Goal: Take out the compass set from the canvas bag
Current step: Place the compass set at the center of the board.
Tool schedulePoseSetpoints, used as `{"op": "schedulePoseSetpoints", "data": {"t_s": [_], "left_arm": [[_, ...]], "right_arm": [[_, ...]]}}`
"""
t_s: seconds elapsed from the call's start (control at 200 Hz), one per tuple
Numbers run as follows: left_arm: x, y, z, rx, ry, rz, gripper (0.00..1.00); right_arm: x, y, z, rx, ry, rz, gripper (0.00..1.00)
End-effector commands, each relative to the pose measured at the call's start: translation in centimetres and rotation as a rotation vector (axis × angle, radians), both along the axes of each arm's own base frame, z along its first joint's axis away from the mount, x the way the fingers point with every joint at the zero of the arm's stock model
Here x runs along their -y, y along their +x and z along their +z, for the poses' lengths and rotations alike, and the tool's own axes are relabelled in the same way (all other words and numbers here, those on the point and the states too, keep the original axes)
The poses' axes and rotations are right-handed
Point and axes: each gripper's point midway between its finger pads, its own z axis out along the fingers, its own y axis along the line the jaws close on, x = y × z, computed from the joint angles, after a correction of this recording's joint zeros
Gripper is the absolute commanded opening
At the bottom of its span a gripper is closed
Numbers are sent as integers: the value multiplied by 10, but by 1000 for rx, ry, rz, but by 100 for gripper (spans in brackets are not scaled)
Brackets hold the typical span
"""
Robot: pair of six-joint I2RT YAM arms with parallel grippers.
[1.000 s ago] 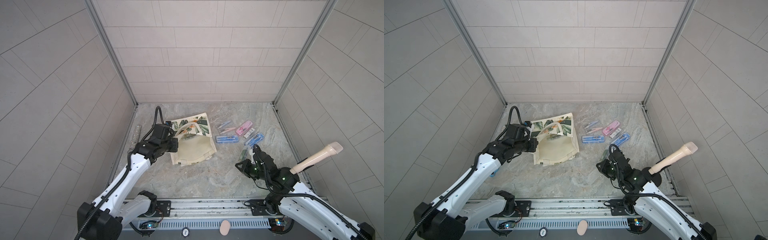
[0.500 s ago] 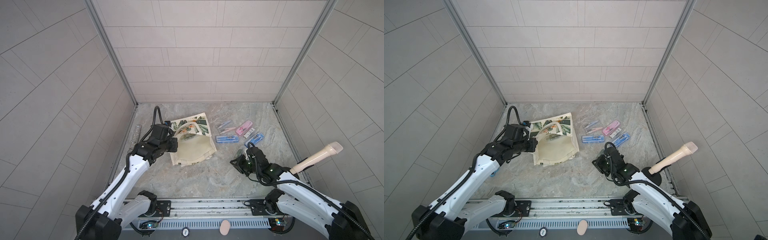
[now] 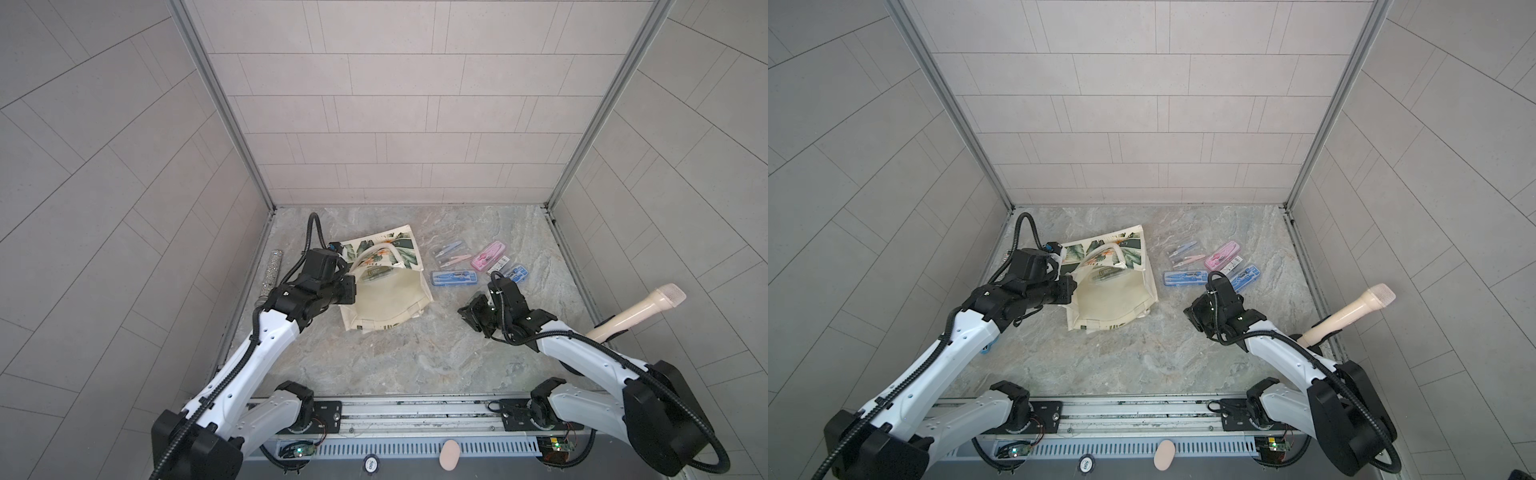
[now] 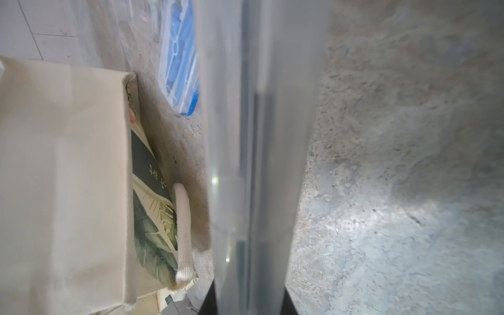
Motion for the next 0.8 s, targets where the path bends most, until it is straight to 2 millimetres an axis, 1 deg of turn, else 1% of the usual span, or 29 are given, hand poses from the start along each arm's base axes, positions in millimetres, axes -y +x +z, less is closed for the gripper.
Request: {"op": "schedulePoseSetpoints", "data": {"t_s": [0.0, 0.145, 0.325, 0.37, 0.385, 0.45, 0.586, 0.711, 0.796], "left_arm": [[2, 5, 12, 52, -44, 18, 0], [2, 5, 11, 55, -54, 20, 0], [4, 5, 12, 53, -63, 17, 0], [4, 5, 13, 56, -61, 17, 0], [4, 4, 12, 54, -60, 17, 0], [3, 4, 13, 54, -56, 17, 0], [2, 3, 15, 54, -52, 13, 0], [1, 1, 17, 59, -46, 14, 0], [1, 1, 19, 61, -43, 13, 0]], "right_arm": [[-9, 11, 4, -18, 55, -13, 17], [-7, 26, -3, -23, 67, -61, 17], [-17, 48, -6, -33, 101, -61, 20], [-18, 49, -12, -50, 99, -63, 19], [-21, 56, -5, -32, 108, -61, 20], [-23, 64, -3, -30, 108, -63, 20], [-19, 69, -6, -42, 78, -91, 21], [-17, 73, -11, -42, 73, -102, 29], [-14, 74, -13, -40, 73, -109, 32]]}}
